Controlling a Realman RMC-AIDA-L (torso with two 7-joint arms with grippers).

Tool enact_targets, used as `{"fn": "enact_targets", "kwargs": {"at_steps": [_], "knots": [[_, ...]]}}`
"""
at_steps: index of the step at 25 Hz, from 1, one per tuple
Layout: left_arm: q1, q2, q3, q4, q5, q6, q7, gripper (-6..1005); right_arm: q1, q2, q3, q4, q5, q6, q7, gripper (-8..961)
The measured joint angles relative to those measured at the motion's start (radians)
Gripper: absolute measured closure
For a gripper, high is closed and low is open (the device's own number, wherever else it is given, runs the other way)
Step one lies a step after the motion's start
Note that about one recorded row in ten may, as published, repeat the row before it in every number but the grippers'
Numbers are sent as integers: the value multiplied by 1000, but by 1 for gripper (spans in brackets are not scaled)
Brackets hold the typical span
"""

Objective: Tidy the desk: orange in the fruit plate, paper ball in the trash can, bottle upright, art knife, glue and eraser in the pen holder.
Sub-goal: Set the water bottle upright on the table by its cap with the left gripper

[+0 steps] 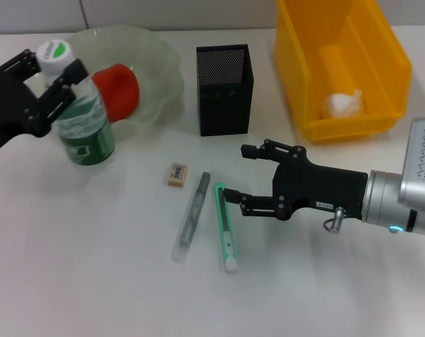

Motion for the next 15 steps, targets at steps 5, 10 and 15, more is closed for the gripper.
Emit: {"fn": "enact_targets", "kwargs": {"at_steps": [5,10,15], "knots": [[25,10,-25,1,-1,-1,1,567,1,0,0,-1,0,14,10,124],[30,9,-60,1,-1,-32,3,567,2,0,0,-4,0,16,12,124],[31,3,-74,-5,-1,-85,29,567,2,0,0,-5,0,17,15,124]]}}
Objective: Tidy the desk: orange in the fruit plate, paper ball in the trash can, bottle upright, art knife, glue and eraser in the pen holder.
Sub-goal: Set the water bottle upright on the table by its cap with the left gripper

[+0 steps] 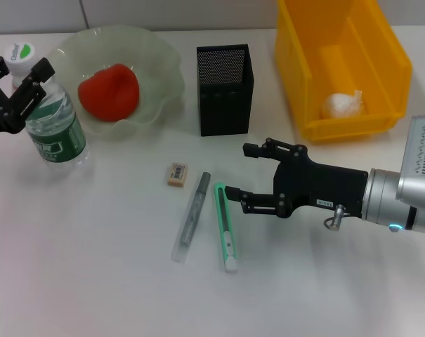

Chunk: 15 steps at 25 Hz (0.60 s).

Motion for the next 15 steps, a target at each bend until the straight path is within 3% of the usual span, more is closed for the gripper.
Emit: {"fn": "enact_targets", "kwargs": {"at_steps": [15], "knots": [[-12,-11,-3,-7,2,-121,13,567,6,-1,-2,-5,0,18,13,124]]}}
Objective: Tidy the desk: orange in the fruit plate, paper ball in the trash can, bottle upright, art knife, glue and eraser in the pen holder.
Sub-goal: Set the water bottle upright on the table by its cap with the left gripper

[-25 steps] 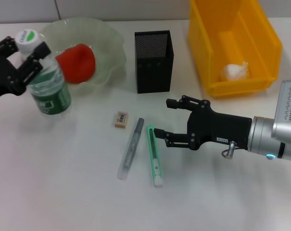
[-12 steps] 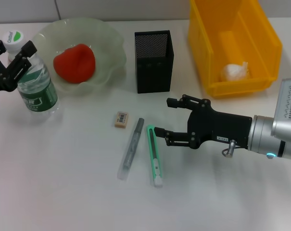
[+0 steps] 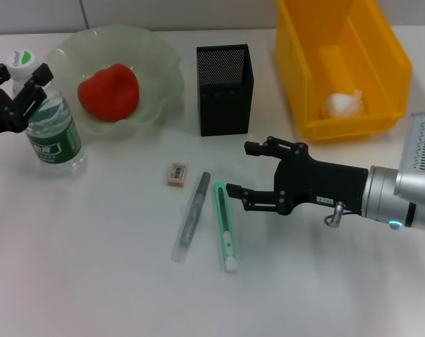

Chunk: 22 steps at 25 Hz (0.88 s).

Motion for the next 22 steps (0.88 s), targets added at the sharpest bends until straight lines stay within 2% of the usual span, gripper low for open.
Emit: {"fn": "enact_targets", "kwargs": {"at_steps": [22], "knots": [[-12,-7,1,0,-1,-39,3,567,6,2,0,-3,0,1,10,124]]}}
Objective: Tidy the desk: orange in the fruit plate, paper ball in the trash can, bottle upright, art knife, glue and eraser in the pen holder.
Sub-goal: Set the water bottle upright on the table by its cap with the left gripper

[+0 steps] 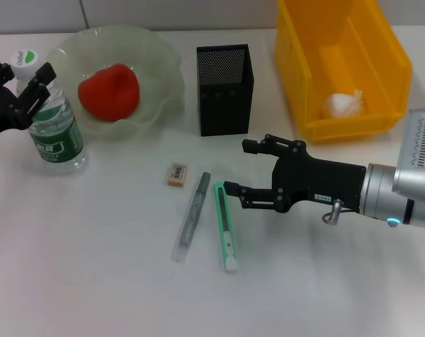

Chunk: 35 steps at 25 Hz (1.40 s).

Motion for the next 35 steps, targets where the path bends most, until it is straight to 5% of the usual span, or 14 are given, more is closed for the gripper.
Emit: {"fn": "enact_targets", "kwargs": {"at_steps": [18,35], "knots": [[11,0,4,5,-1,9,0,566,5,0,0,0,0,7,3,124],[21,-2,-1,8,-1,15,0,400,9,1,0,2,0,8,15,123]]}}
